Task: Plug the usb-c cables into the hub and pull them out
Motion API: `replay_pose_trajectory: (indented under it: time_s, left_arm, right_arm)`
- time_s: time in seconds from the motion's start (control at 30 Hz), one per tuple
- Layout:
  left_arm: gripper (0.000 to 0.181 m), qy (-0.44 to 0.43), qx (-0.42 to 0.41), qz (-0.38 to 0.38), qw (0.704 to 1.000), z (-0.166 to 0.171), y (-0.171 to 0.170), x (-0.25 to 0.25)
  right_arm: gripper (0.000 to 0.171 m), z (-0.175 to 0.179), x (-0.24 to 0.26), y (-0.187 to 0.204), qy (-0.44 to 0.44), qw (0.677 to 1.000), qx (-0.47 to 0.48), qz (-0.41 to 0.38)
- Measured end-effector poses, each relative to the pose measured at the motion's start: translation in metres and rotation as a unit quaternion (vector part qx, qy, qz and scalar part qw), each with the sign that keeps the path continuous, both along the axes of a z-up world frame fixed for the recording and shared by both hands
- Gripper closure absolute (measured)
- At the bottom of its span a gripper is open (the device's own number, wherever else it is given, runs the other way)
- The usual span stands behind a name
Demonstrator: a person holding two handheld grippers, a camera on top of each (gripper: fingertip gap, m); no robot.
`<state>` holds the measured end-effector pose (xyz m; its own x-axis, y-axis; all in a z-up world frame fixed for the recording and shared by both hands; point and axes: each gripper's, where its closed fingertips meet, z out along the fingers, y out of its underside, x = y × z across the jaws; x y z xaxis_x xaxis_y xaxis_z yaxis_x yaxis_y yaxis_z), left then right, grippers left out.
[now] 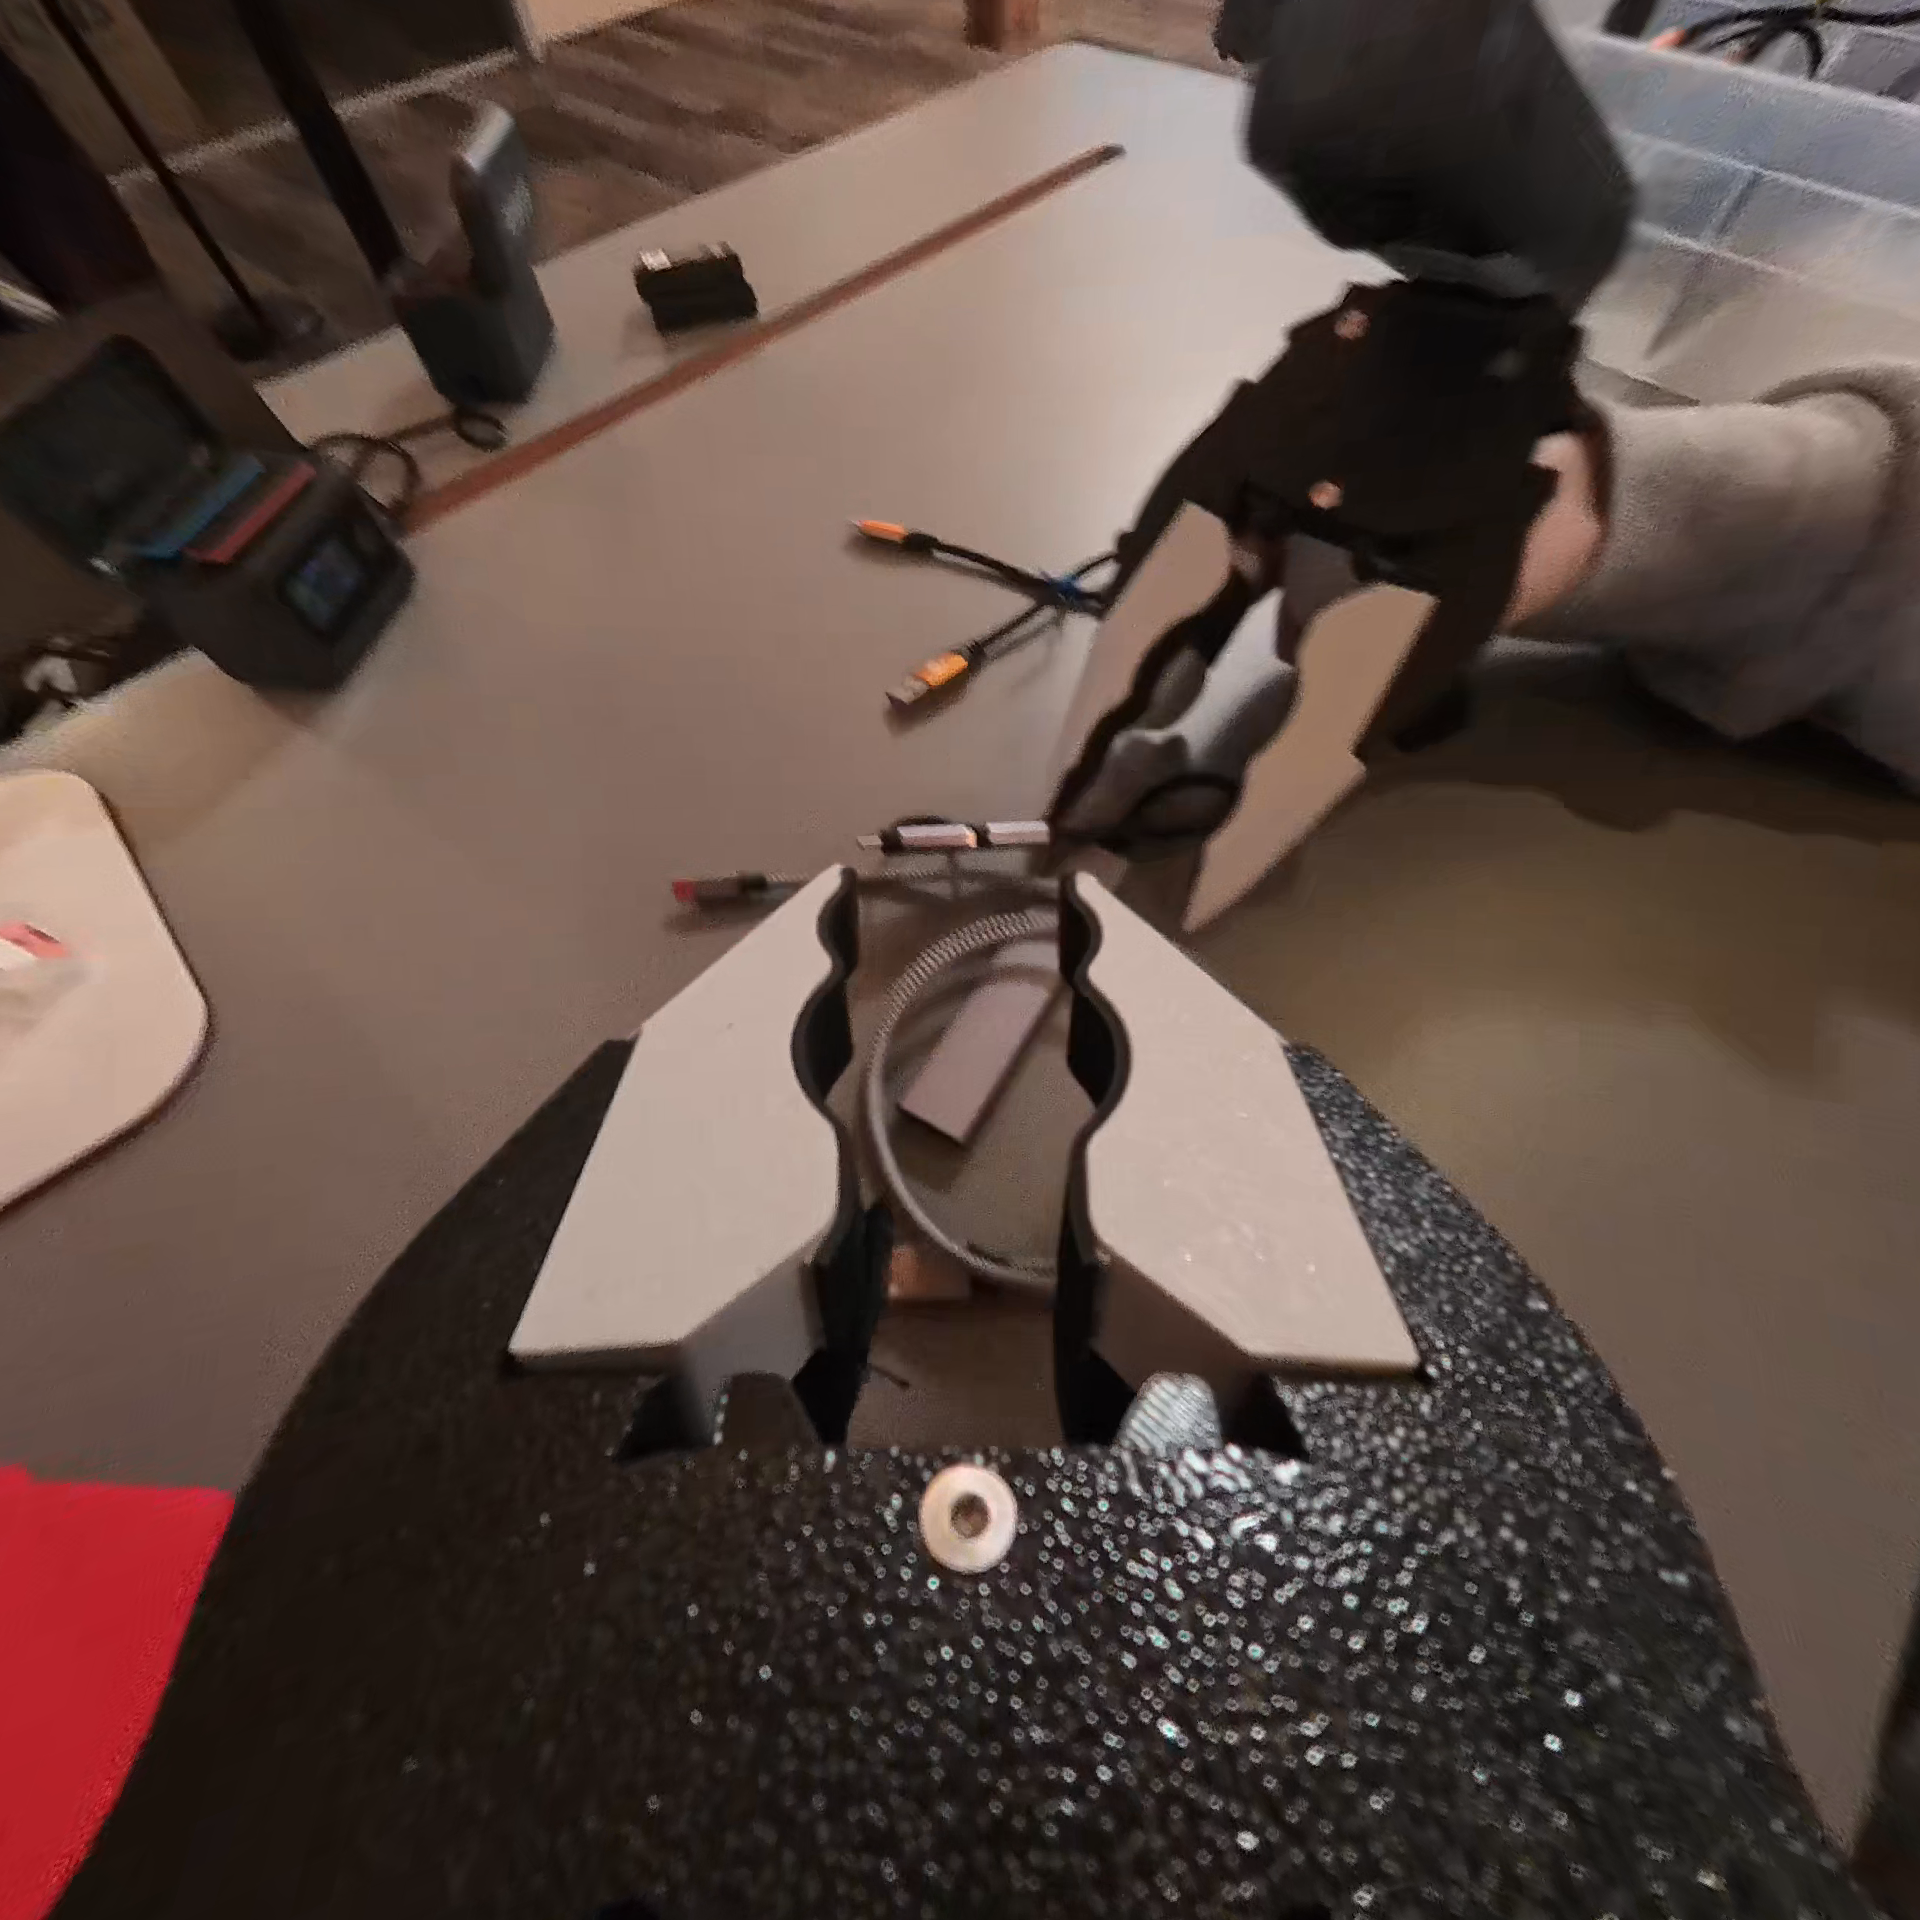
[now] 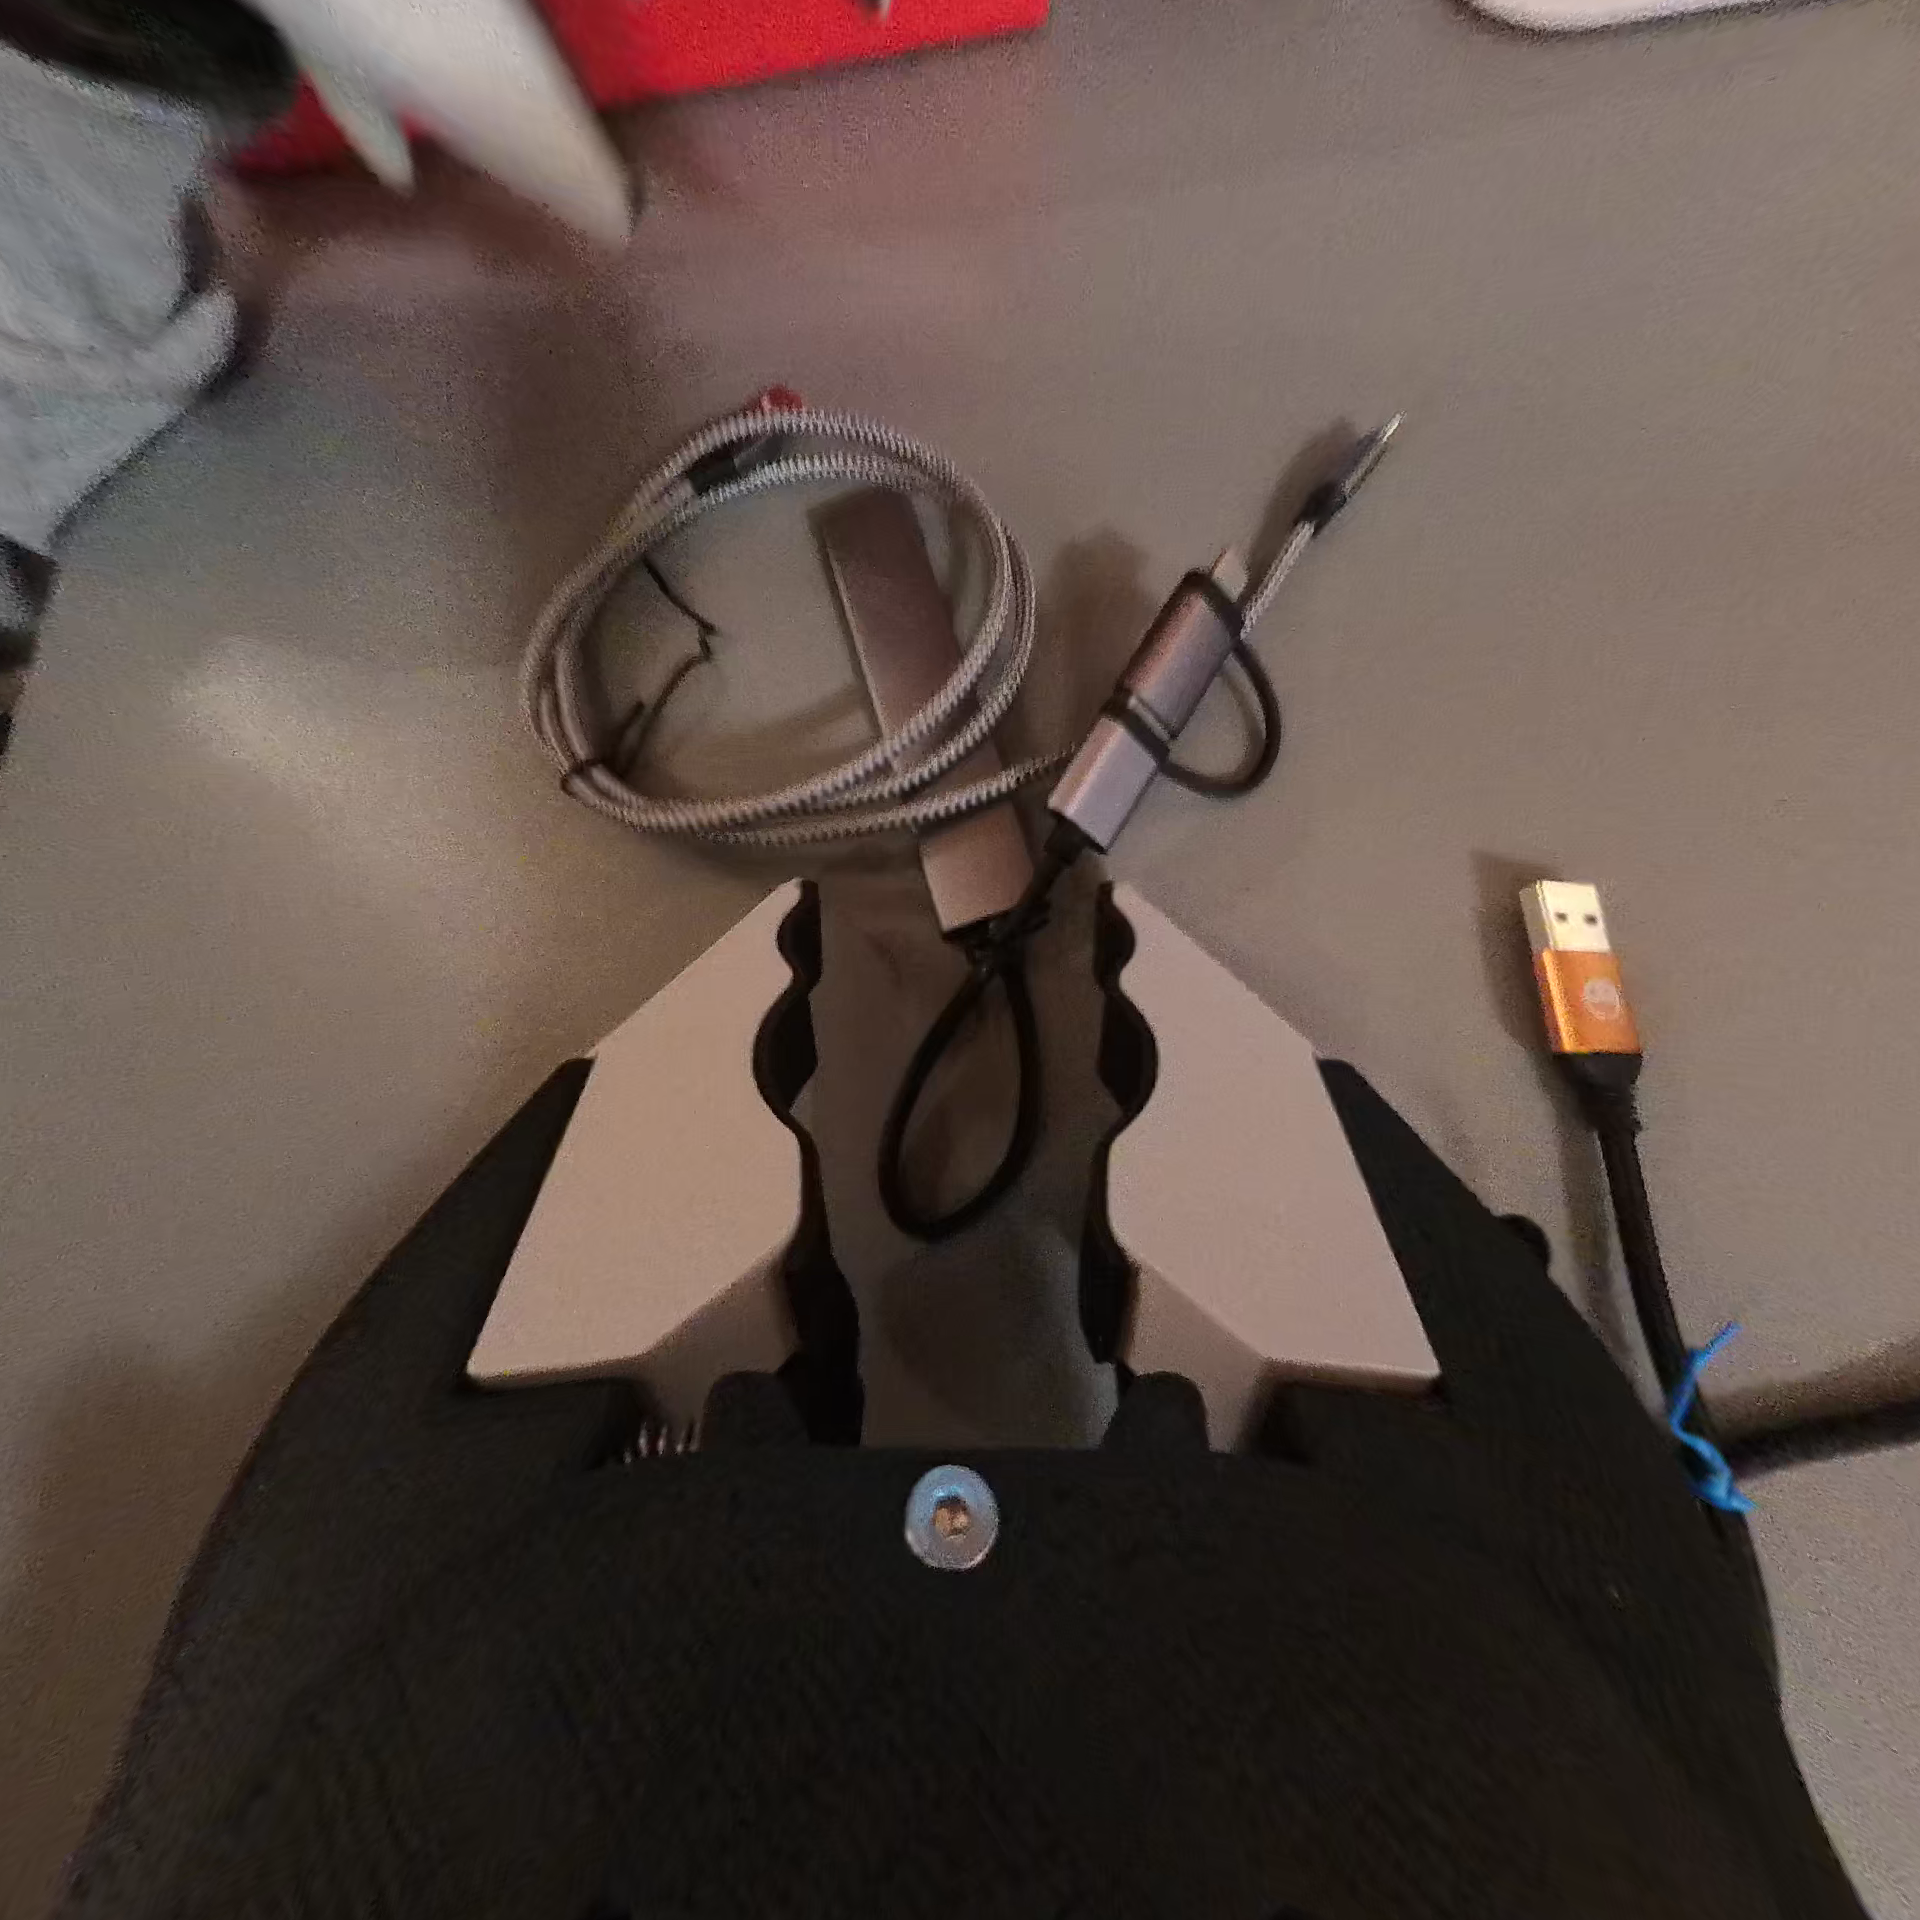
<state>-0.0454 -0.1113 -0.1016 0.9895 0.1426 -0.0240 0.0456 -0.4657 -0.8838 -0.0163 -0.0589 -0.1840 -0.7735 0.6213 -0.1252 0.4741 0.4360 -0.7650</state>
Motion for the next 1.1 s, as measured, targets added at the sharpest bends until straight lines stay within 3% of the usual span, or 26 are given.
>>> replay_pose_trajectory:
  time_s: [0.1,0.17,0.27,0.4,0.6,0.77,0.83,0.93,1.1]
  left_arm:
    - [0.139,-0.024,0.003,-0.019,1.000,-0.008,-0.010,0.015]
    - [0.139,-0.028,0.011,-0.019,0.999,-0.009,-0.013,0.015]
    - [0.138,-0.042,0.014,-0.025,0.999,-0.013,-0.009,0.016]
    - [0.137,-0.033,0.006,-0.042,0.999,-0.015,0.003,0.019]
    - [0.129,0.002,0.004,-0.067,0.998,0.004,0.037,0.007]
    - [0.110,0.086,-0.078,-0.132,0.984,-0.024,0.076,0.017]
    - [0.102,0.009,-0.073,-0.126,0.989,-0.027,0.087,0.022]
    - [0.103,-0.099,0.025,-0.107,0.989,-0.002,0.098,0.016]
    - [0.103,-0.152,0.097,-0.144,0.973,0.014,0.088,0.021]
  right_arm:
    - [0.131,0.000,0.000,-0.003,-0.021,1.000,0.000,0.007]
    - [0.148,-0.001,0.000,-0.003,-0.028,0.999,0.012,0.012]
    - [0.149,-0.001,0.002,0.004,-0.011,0.999,0.040,0.010]
    - [0.149,0.007,-0.002,0.040,0.065,0.992,0.102,-0.045]
    - [0.149,0.022,0.006,0.086,0.165,0.970,0.141,-0.111]
    - [0.149,0.025,0.013,0.098,0.135,0.978,0.069,-0.142]
    - [0.149,0.036,0.012,0.101,0.150,0.976,0.045,-0.151]
    - [0.149,0.058,0.015,0.095,0.142,0.976,-0.056,-0.154]
    - [0.150,0.092,0.022,0.094,0.119,0.957,-0.216,-0.150]
